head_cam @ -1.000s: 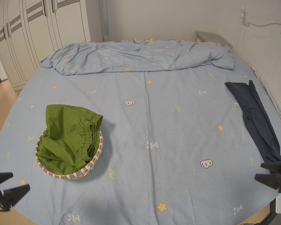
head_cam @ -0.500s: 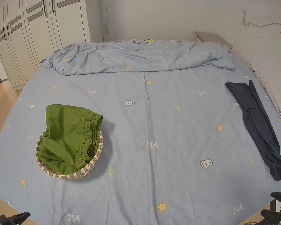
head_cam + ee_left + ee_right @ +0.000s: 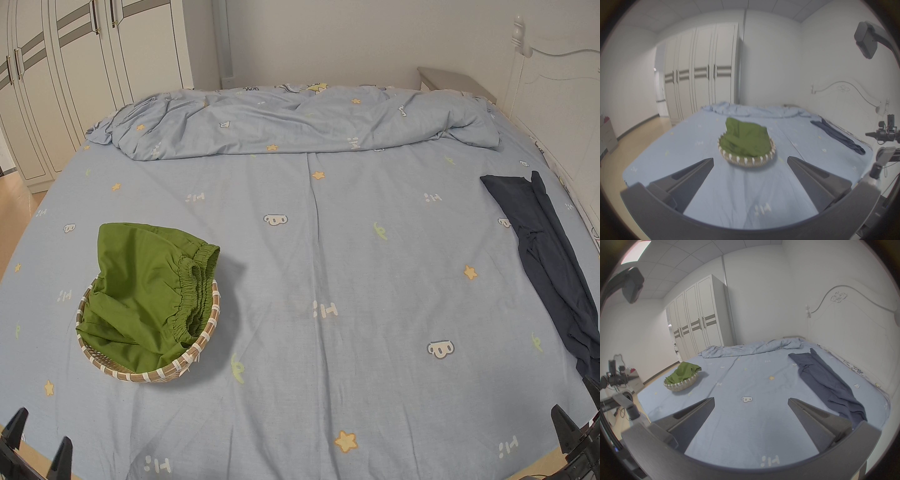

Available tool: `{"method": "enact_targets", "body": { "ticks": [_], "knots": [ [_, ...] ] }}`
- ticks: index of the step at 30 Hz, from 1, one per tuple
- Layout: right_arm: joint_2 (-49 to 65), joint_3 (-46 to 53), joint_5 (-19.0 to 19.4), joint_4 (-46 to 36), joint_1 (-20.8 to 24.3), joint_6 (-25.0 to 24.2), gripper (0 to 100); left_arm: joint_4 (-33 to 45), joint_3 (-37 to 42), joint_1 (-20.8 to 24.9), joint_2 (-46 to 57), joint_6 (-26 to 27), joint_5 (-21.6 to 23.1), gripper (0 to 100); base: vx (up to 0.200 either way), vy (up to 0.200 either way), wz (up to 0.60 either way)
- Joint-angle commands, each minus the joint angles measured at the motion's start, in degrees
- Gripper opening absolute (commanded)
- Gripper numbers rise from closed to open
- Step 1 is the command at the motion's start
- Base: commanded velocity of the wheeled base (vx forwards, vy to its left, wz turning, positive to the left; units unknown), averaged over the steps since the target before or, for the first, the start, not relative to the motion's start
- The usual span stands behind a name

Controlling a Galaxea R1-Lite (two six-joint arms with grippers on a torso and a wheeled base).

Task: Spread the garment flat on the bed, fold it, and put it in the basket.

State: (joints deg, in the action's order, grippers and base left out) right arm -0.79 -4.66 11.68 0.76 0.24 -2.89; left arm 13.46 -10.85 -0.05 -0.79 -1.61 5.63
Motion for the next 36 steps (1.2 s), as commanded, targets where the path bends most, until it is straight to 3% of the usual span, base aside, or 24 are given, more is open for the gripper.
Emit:
{"method": "enact_targets", "body": {
  "ticks": [1,7,14,20,28,29,32,36],
  "knots": [
    [0.62,4.66,-3.86,2.58,-0.07,5.79,100,-14.69,10.85,0.05,0.79,1.17,-6.69,100,0.000,0.000,0.00],
    [0.62,4.48,-2.19,0.91,-0.07,9.31,100,-14.95,10.85,0.05,0.79,0.91,-6.60,100,0.000,0.000,0.00],
    [0.70,4.22,-3.15,0.91,-0.07,5.00,100,-14.95,10.85,0.05,0.79,1.08,-6.60,100,0.000,0.000,0.00],
    [0.70,4.48,-2.98,1.18,-0.07,8.07,100,-14.95,10.85,0.05,0.79,1.08,-6.60,100,0.000,0.000,0.00],
    [0.70,4.57,-3.42,1.18,-0.07,7.81,100,-14.95,10.85,0.05,0.79,1.08,-6.60,100,0.000,0.000,0.00],
    [0.70,4.48,-3.94,1.18,-0.07,7.64,100,-15.04,10.85,0.05,0.79,1.08,-6.60,100,0.000,0.000,0.00],
    [0.62,4.66,-10.36,0.47,-0.07,3.24,100,-14.95,10.85,0.05,0.79,1.17,-6.60,100,0.000,0.000,0.00],
    [0.62,4.66,-11.59,-0.05,-0.07,2.27,100,-14.95,10.85,0.05,0.79,1.17,-6.60,100,0.000,0.000,0.00]
  ]
}}
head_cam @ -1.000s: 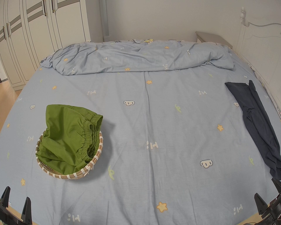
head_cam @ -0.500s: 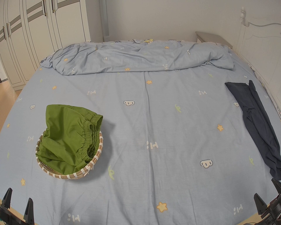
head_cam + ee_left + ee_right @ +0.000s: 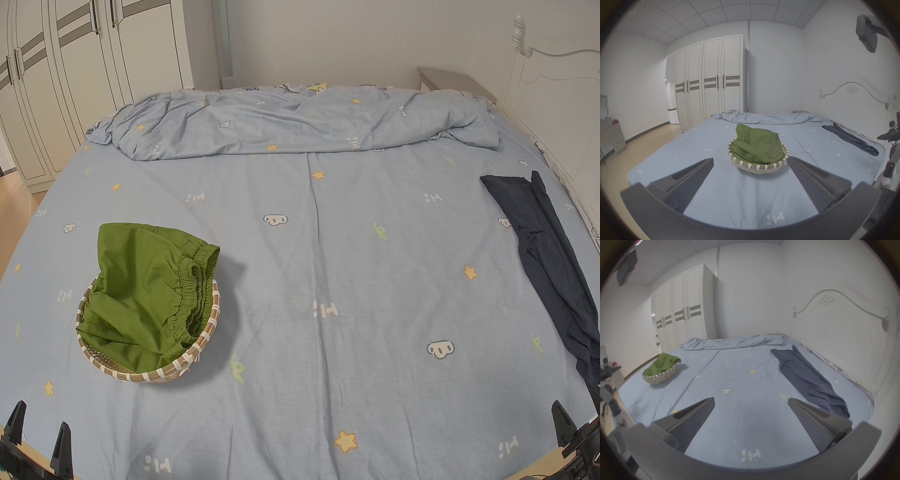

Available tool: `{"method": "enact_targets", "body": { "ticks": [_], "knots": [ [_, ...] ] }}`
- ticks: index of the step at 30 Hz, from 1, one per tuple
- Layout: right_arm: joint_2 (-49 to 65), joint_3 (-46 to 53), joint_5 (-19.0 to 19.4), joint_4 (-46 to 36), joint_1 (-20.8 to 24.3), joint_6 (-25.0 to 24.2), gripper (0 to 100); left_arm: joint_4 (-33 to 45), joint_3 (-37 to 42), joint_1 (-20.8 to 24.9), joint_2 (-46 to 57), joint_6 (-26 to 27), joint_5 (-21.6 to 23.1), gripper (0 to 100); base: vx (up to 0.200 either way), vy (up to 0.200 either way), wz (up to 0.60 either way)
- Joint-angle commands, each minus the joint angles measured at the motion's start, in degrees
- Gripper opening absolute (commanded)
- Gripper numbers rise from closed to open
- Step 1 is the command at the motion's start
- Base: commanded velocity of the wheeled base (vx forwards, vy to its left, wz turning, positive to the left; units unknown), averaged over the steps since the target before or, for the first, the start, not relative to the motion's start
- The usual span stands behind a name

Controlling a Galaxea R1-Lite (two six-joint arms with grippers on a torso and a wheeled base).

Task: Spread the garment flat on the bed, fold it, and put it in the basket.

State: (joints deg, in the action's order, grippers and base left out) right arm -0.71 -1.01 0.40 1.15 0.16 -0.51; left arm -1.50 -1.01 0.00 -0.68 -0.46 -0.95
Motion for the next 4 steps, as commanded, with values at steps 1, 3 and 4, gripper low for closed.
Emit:
{"method": "enact_targets", "body": {
  "ticks": [1,3,4],
  "knots": [
    [0.53,1.01,-0.31,-0.44,0.02,-0.10,100,0.01,1.01,0.00,0.68,0.02,-0.02,100,0.000,0.000,0.00],
    [0.53,1.01,-0.31,-0.53,0.02,-0.10,100,-0.08,1.01,0.00,0.68,-0.06,-0.02,100,0.000,0.000,0.00],
    [0.53,1.01,-0.49,-0.44,0.02,-0.10,100,0.01,1.01,0.00,0.68,0.02,-0.02,100,0.000,0.000,0.00]
  ]
}}
